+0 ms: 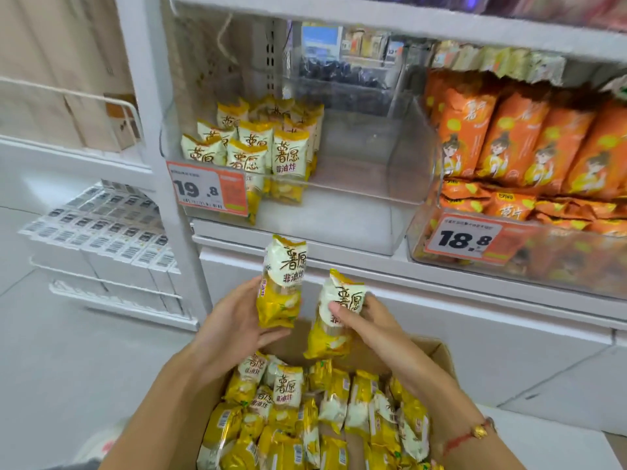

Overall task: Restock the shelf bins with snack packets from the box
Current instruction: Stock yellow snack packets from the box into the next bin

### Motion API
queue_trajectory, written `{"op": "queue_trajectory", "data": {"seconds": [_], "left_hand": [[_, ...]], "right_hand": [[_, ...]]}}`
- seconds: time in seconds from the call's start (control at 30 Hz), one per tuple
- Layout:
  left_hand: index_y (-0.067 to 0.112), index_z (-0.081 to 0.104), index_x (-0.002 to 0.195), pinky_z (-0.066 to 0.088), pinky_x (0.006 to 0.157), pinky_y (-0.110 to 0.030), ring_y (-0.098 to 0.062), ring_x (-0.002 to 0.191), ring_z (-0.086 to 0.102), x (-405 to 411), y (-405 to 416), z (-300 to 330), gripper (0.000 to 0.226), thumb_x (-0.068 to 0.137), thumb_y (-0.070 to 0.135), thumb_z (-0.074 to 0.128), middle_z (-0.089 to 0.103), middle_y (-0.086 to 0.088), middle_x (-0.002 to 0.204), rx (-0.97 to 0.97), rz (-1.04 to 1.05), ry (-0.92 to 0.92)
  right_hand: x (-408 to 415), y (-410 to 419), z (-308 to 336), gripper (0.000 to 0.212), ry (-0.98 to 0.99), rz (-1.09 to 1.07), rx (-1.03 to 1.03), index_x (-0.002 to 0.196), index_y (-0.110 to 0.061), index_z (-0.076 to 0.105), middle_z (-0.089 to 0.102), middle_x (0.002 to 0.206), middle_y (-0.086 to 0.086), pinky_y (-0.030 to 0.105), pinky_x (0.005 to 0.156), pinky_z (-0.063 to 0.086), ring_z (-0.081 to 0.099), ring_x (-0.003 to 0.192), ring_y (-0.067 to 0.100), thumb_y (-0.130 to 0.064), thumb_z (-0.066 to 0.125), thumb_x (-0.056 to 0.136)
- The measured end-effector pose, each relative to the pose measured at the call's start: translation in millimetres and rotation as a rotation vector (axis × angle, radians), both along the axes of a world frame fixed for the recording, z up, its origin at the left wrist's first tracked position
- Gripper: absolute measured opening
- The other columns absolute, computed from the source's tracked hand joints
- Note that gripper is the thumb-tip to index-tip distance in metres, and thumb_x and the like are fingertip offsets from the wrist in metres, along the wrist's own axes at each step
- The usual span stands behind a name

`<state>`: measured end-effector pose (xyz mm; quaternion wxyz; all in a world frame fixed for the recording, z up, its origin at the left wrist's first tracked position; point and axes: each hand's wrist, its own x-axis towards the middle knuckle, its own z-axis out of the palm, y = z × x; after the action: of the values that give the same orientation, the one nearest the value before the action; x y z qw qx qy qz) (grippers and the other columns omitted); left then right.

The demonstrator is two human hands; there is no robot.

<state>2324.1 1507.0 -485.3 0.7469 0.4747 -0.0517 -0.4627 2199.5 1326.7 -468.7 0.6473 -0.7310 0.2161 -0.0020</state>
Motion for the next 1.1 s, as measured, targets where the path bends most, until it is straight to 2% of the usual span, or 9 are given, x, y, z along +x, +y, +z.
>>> {"op": "queue_trajectory", "data": {"seconds": [0.2, 0.3, 0.37, 0.53, 0.63, 0.7, 0.8, 0.97, 1.1], "left_hand": [[0.019, 0.068, 0.109, 0.050, 0.094, -0.041, -0.019, 0.087, 0.061, -2.9, -12.9, 54.6, 0.090, 0.033, 0.064, 0.088, 0.067, -0.008, 0.095, -0.062, 0.278, -0.248], [0.022, 0.070, 0.100, 0.047, 0.089, -0.032, -0.011, 0.079, 0.065, 1.8, -10.2, 77.8, 0.052, 0.055, 0.046, 0.083, 0.071, 0.001, 0.091, -0.110, 0.448, -0.288], [0.024, 0.070, 0.099, 0.046, 0.083, -0.028, -0.004, 0.078, 0.068, 8.6, -5.2, 86.1, 0.038, 0.064, 0.036, 0.079, 0.073, 0.009, 0.093, -0.184, 0.548, -0.295], [0.026, 0.070, 0.100, 0.047, 0.079, -0.026, 0.002, 0.077, 0.068, 20.8, 6.5, 90.3, 0.038, 0.069, 0.045, 0.059, 0.075, 0.011, 0.094, -0.219, 0.654, -0.336], [0.026, 0.065, 0.114, 0.055, 0.074, -0.025, -0.004, 0.087, 0.070, 30.5, 12.8, 85.2, 0.079, 0.049, 0.068, 0.077, 0.073, 0.006, 0.106, -0.149, 0.693, -0.367], [0.025, 0.063, 0.120, 0.055, 0.079, -0.030, -0.012, 0.099, 0.068, 33.8, 16.1, 81.7, 0.087, 0.049, 0.073, 0.077, 0.071, 0.001, 0.111, -0.105, 0.712, -0.380], [0.027, 0.063, 0.116, 0.049, 0.093, -0.038, -0.015, 0.102, 0.067, 36.9, 20.2, 76.5, 0.048, 0.076, 0.055, 0.061, 0.072, 0.001, 0.110, -0.071, 0.721, -0.421], [0.030, 0.064, 0.114, 0.050, 0.090, -0.036, -0.012, 0.098, 0.068, 37.4, 18.3, 72.9, 0.044, 0.075, 0.050, 0.055, 0.073, 0.008, 0.102, -0.042, 0.694, -0.453], [0.029, 0.064, 0.115, 0.050, 0.087, -0.034, -0.012, 0.096, 0.069, 37.0, 19.2, 68.7, 0.047, 0.076, 0.052, 0.054, 0.073, 0.005, 0.103, -0.020, 0.692, -0.455]], "right_hand": [[12.7, 19.0, 68.2, 0.053, -0.349, -0.123, -0.022, 0.128, -0.037, 0.036, 0.056, 0.114, -0.017, 0.004, 0.069, 0.045, 0.059, 0.085, -0.019, -0.036, 0.057, 0.079], [23.1, 19.3, 105.3, 0.030, -0.444, -0.226, -0.096, 0.121, -0.032, 0.039, 0.051, 0.102, -0.028, -0.007, 0.065, 0.034, 0.049, 0.072, -0.032, -0.033, 0.047, 0.091], [36.9, 14.7, 128.6, 0.041, -0.475, -0.249, -0.187, 0.129, -0.031, 0.035, 0.048, 0.108, -0.030, -0.011, 0.074, 0.025, 0.044, 0.083, -0.035, -0.046, 0.038, 0.091], [95.1, 1.9, 170.6, 0.041, -0.512, -0.299, -0.534, 0.113, -0.021, 0.036, 0.048, 0.123, 0.001, 0.020, 0.098, 0.032, 0.045, 0.115, 0.005, -0.052, 0.047, 0.089], [131.7, -12.8, 183.1, 0.044, -0.387, -0.213, -0.836, 0.114, -0.015, 0.046, 0.049, 0.120, 0.011, 0.035, 0.102, 0.036, 0.042, 0.120, 0.023, -0.047, 0.060, 0.088], [150.4, -18.8, 186.6, 0.045, -0.303, -0.116, -0.837, 0.110, -0.016, 0.053, 0.059, 0.114, 0.007, 0.041, 0.097, 0.044, 0.053, 0.113, 0.023, -0.047, 0.068, 0.082], [171.7, -18.2, 182.1, 0.052, -0.116, 0.012, -0.810, 0.114, -0.017, 0.056, 0.061, 0.112, 0.000, 0.033, 0.086, 0.051, 0.061, 0.101, 0.018, -0.045, 0.077, 0.075], [187.3, -10.9, 160.7, 0.038, -0.003, 0.094, -0.790, 0.103, -0.014, 0.060, 0.061, 0.104, 0.004, 0.030, 0.066, 0.058, 0.064, 0.069, 0.015, -0.034, 0.078, 0.077], [187.2, -9.5, 153.5, 0.042, -0.039, 0.177, -0.874, 0.108, -0.021, 0.061, 0.052, 0.120, 0.004, 0.023, 0.055, 0.055, 0.064, 0.089, 0.021, -0.035, 0.081, 0.074]]}}
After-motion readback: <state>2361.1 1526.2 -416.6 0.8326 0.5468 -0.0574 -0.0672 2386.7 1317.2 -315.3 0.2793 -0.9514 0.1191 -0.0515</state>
